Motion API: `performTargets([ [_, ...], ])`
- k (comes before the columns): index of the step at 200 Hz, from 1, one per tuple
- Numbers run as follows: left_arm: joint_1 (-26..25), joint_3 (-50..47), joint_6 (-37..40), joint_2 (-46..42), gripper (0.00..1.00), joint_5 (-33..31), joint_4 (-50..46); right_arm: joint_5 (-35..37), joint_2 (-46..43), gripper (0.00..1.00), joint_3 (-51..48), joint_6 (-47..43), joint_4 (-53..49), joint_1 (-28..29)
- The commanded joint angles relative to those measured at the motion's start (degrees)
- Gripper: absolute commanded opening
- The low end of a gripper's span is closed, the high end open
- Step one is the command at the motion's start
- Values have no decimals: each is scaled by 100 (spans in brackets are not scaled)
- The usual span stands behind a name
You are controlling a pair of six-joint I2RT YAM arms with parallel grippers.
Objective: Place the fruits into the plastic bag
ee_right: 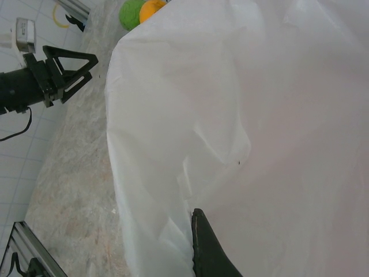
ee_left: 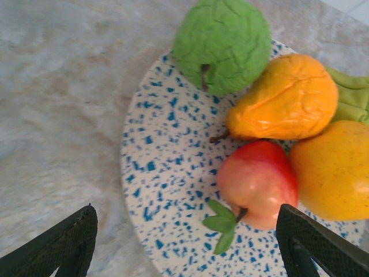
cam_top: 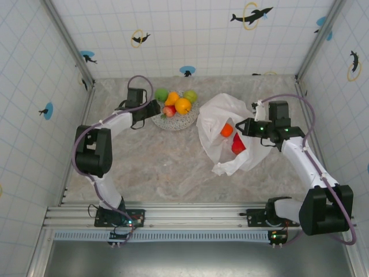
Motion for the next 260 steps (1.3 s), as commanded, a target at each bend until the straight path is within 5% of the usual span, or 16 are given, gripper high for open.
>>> performTargets([
  [1,35,205,283,194,82,733,111,71,56,0,260,-119,-124,49],
  [135,-14,712,178,1161,81,1936,460,161,91,0,301,-159,-187,78],
  [260,-76,1005,67,1638,69,2128,478,258,95,0,280,-245,-256,77],
])
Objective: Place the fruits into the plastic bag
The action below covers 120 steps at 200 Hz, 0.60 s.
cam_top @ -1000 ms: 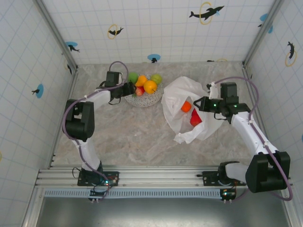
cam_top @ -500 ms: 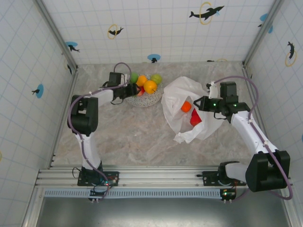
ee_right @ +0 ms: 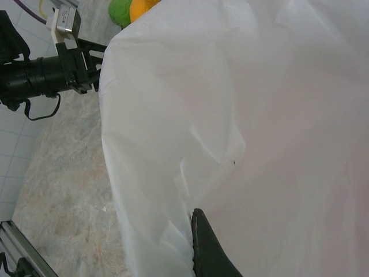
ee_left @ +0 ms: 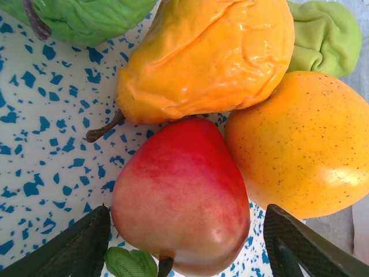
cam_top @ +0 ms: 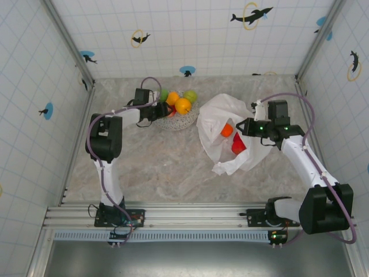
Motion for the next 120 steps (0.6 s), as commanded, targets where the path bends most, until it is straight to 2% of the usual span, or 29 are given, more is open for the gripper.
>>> performTargets([
  [1,-36,200,-31,201,69,109,69,68,29,0,146,-98,-49,39],
  [58,-38,157,-103,242,56,48,222,106,16,0,137,-107,-72,39],
  [102,-40,-202,-134,-153,50,-276,378,118,2,0,192,-114,-130,39],
  [120,-41,-723,-247,-574,50,-404,639,138,-19,0,228,-133,-173,39],
])
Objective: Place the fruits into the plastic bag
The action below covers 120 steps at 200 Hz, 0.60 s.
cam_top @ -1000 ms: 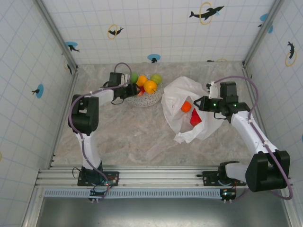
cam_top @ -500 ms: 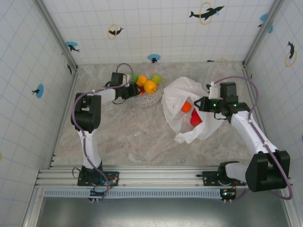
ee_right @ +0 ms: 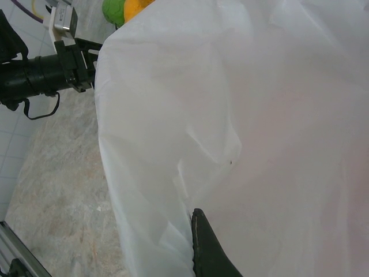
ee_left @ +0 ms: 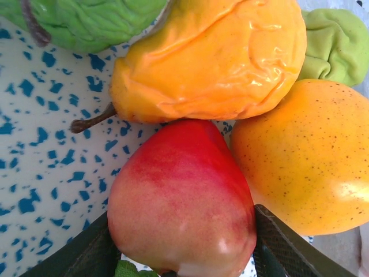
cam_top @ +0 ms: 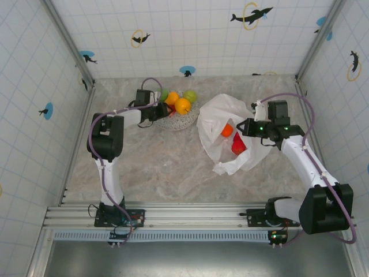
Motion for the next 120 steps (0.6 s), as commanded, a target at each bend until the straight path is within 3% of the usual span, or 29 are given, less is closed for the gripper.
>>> performTargets([
  [1,-28,-551,-127,-622,50,-265,261,40,-22,0,226,-74,-115,39],
  [67,-290,-2438,-197,-2710,48,-709,482,240,-101,0,242,126,47,94],
  [120,-757,-3065,-142,-4438,48,-976,-49,421,-105,0,169,299,264,101],
])
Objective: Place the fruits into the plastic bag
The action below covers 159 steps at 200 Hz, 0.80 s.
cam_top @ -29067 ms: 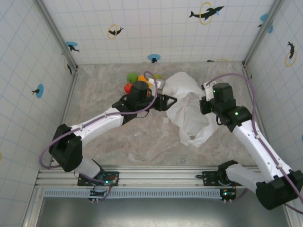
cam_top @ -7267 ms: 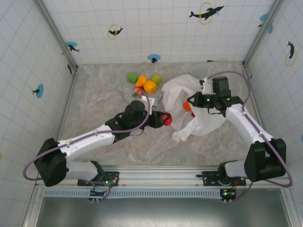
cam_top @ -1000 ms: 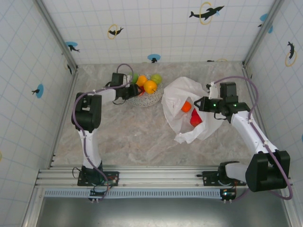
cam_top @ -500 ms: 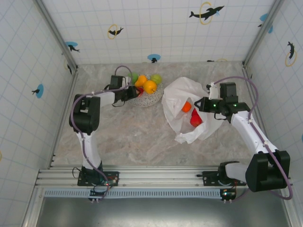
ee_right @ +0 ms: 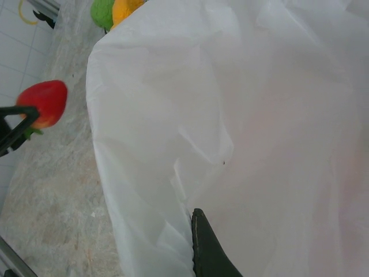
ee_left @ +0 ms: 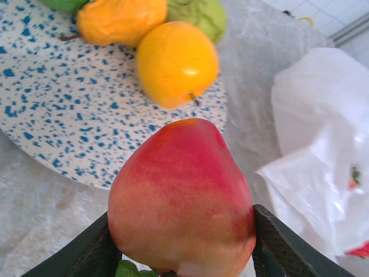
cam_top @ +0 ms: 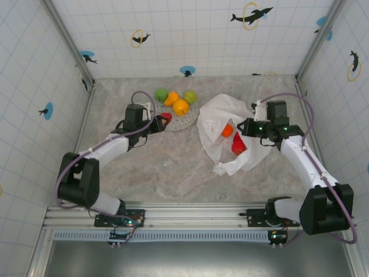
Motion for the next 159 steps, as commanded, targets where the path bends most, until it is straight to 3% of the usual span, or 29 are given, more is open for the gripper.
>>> performTargets([
  [1,-181,-138,9,-665,48,-210,-309,136,-83,0,163,109,240,31],
  [28,-486,-118,31,-1368,48,-303,-621,-102,39,0,125,263,503,50],
  [84,-1900,-23,-178,-1972,48,-604,-728,-287,280,0,277,285,608,131],
  [123,-2889,115,-149,-1571,48,-753,-445,-376,420,0,503,322,536,140],
  [159,-3223,507,52,-650,48,-674,-236,-481,414,0,547,380,481,214],
])
